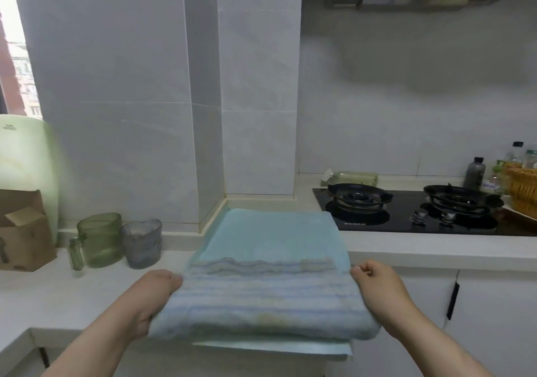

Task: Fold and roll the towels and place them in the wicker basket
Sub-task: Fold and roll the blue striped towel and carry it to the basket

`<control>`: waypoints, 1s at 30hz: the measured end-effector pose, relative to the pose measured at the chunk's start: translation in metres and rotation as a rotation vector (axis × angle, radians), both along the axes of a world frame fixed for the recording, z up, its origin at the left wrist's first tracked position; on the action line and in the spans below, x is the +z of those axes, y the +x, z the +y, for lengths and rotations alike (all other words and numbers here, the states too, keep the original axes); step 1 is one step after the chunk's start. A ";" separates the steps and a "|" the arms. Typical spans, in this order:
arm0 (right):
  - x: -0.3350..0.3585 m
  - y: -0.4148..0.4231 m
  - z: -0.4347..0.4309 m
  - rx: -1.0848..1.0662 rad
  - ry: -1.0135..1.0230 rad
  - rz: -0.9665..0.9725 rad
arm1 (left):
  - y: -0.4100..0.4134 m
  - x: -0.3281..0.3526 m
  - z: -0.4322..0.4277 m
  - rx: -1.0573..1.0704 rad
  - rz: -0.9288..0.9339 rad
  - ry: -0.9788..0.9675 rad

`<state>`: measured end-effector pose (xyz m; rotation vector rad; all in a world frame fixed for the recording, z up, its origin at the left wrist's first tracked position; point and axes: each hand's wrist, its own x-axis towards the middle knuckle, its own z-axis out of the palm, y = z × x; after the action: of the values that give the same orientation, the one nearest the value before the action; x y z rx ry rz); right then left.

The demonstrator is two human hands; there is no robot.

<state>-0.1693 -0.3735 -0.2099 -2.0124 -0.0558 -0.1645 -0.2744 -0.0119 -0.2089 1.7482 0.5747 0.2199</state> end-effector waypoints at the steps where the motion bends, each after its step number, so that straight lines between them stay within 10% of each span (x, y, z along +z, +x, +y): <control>1: -0.001 0.009 0.002 0.006 -0.015 0.026 | 0.008 -0.002 0.003 -0.008 0.045 0.015; 9: -0.010 0.065 0.019 0.101 -0.203 0.076 | 0.058 0.004 0.020 0.068 0.084 -0.021; 18: -0.021 0.100 0.032 0.067 -0.386 0.073 | 0.094 -0.019 0.018 0.111 0.137 0.583; 30: -0.031 0.108 0.039 0.098 -0.317 0.025 | 0.103 -0.027 0.022 0.136 0.181 0.777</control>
<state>-0.0610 -0.3349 -0.2413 -2.3216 -0.1729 -0.0706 -0.1714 0.0105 -0.2356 2.4987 0.8073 0.4230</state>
